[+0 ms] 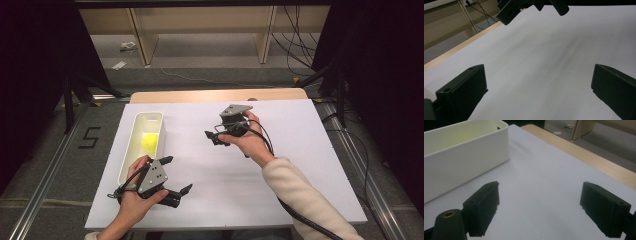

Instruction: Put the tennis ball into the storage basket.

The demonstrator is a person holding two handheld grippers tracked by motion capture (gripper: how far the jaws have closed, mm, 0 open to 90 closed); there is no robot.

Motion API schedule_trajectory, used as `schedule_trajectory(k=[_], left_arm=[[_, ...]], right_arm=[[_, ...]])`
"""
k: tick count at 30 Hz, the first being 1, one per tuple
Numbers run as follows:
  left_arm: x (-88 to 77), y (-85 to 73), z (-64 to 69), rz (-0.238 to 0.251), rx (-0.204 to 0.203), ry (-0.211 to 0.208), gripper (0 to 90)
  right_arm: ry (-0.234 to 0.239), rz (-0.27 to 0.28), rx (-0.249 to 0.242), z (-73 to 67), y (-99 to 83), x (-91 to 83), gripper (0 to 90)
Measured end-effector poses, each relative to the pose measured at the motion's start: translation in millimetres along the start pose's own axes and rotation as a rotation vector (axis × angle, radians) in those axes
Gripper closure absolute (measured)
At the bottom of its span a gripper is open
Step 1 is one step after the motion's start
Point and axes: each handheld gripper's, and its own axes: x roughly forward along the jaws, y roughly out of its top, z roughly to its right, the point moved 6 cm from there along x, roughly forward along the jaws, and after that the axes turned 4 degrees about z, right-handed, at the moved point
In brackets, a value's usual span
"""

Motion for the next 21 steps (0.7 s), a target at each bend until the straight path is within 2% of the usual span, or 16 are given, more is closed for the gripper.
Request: schedule_trajectory(k=[21], left_arm=[[0.2,-0.5,-1.2,0.0,0.0,0.007,0.0]], right_arm=[[-0.081,0.002,0.045,36.6,-29.1,-49.0,16.5]])
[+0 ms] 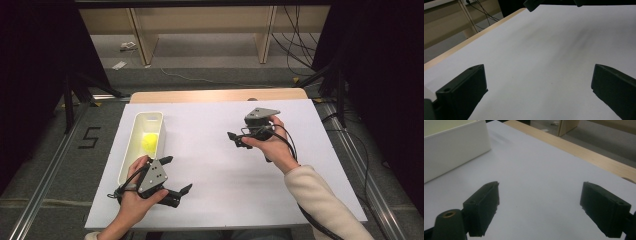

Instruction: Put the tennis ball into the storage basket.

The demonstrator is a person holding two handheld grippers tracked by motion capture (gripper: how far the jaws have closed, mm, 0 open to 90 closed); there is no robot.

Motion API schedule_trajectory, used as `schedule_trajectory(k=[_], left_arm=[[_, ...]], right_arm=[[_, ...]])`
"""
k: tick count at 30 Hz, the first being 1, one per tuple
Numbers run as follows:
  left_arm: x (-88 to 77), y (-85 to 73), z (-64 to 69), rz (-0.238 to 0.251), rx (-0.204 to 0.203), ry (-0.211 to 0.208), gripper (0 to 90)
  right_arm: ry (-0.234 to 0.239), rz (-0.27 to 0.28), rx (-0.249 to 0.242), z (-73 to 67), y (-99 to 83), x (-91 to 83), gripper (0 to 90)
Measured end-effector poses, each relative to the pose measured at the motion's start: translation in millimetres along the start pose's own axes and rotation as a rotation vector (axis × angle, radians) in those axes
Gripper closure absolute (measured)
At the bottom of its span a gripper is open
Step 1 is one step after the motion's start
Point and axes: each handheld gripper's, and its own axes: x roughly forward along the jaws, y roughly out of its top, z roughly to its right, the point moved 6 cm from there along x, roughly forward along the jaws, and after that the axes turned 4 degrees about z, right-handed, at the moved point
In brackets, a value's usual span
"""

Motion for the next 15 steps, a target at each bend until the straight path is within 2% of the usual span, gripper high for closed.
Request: schedule_trajectory(k=[15], left_arm=[[-0.1,-0.6,0.2,-0.003,-0.002,0.002,0.0]], right_arm=[[-0.037,-0.017,0.033,19.8,-23.7,-26.9,16.2]])
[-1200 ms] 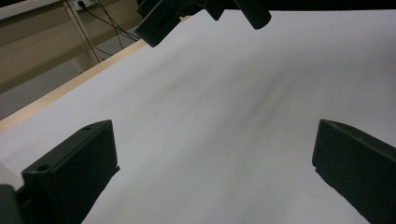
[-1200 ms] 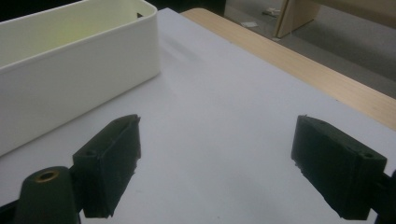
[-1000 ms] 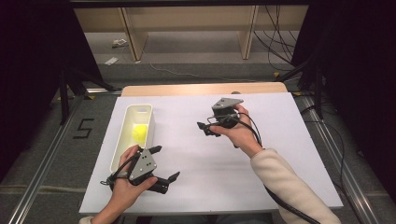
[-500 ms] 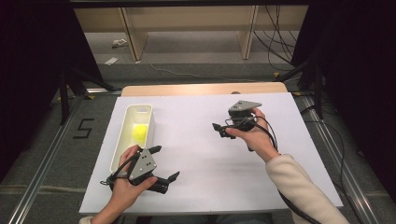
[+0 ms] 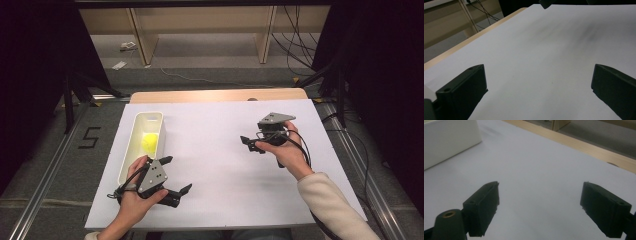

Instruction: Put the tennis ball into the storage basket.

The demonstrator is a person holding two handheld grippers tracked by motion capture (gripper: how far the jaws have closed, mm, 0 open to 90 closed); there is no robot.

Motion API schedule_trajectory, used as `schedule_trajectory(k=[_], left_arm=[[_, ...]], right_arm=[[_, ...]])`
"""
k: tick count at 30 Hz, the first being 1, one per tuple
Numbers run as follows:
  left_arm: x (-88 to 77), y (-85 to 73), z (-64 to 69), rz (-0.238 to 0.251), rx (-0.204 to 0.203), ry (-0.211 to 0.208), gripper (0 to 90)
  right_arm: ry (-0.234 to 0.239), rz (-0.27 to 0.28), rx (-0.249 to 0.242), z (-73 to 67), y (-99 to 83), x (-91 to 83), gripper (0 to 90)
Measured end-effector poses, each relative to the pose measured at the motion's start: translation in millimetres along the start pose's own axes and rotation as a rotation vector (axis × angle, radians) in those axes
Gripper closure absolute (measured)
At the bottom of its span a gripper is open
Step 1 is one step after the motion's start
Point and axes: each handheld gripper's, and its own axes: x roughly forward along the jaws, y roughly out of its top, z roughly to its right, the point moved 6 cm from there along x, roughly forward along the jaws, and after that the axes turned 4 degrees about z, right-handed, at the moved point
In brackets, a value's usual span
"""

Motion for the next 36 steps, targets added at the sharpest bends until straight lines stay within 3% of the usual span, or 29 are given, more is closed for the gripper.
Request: schedule_trajectory(k=[19,36], left_arm=[[-0.3,-0.1,-0.7,0.001,0.001,0.004,0.0],[-1.3,0.3,-1.7,0.003,-0.001,0.009,0.0]], right_arm=[[-0.028,0.018,0.041,15.4,-23.9,-28.3,16.3],[-0.036,0.026,0.046,15.3,-52.9,-59.2,16.3]])
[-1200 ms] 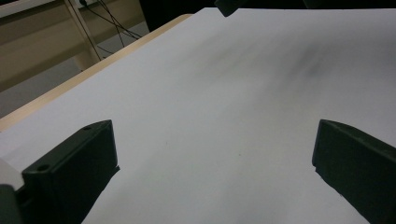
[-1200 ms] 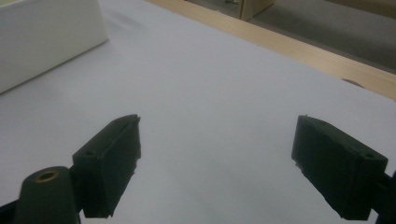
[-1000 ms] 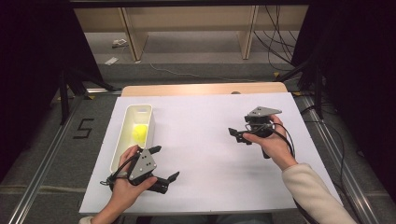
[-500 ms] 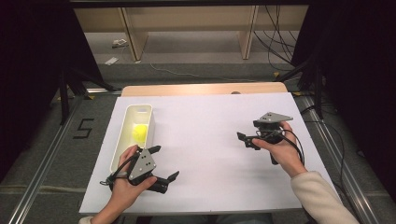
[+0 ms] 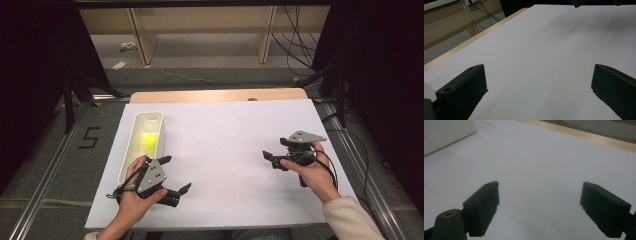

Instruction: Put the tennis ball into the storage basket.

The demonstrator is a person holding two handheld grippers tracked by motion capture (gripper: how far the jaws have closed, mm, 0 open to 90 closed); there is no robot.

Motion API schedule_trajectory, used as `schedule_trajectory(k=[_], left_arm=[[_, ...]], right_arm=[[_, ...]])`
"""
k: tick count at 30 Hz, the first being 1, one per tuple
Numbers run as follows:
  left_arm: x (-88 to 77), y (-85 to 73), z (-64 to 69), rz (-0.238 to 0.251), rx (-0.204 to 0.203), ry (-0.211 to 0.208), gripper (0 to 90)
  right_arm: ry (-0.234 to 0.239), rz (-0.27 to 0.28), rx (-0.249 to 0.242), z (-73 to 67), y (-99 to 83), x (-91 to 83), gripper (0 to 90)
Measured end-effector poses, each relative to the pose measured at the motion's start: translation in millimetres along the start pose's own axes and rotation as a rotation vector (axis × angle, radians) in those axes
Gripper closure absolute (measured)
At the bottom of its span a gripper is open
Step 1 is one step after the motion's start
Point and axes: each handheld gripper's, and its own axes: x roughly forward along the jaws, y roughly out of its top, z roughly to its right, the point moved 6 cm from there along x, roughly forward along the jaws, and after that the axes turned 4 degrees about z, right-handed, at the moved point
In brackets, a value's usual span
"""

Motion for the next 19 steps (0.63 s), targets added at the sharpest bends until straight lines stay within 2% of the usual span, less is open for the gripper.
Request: schedule_trajectory(k=[9,19], left_arm=[[-0.5,0.2,0.0,0.0,0.002,-0.001,0.0],[-0.2,0.3,-0.9,0.002,-0.001,0.001,0.0]], right_arm=[[0.006,0.0,-0.009,-6.0,-11.7,-15.8,16.3],[0.013,0.011,-0.016,-8.8,-12.0,-18.1,16.3]])
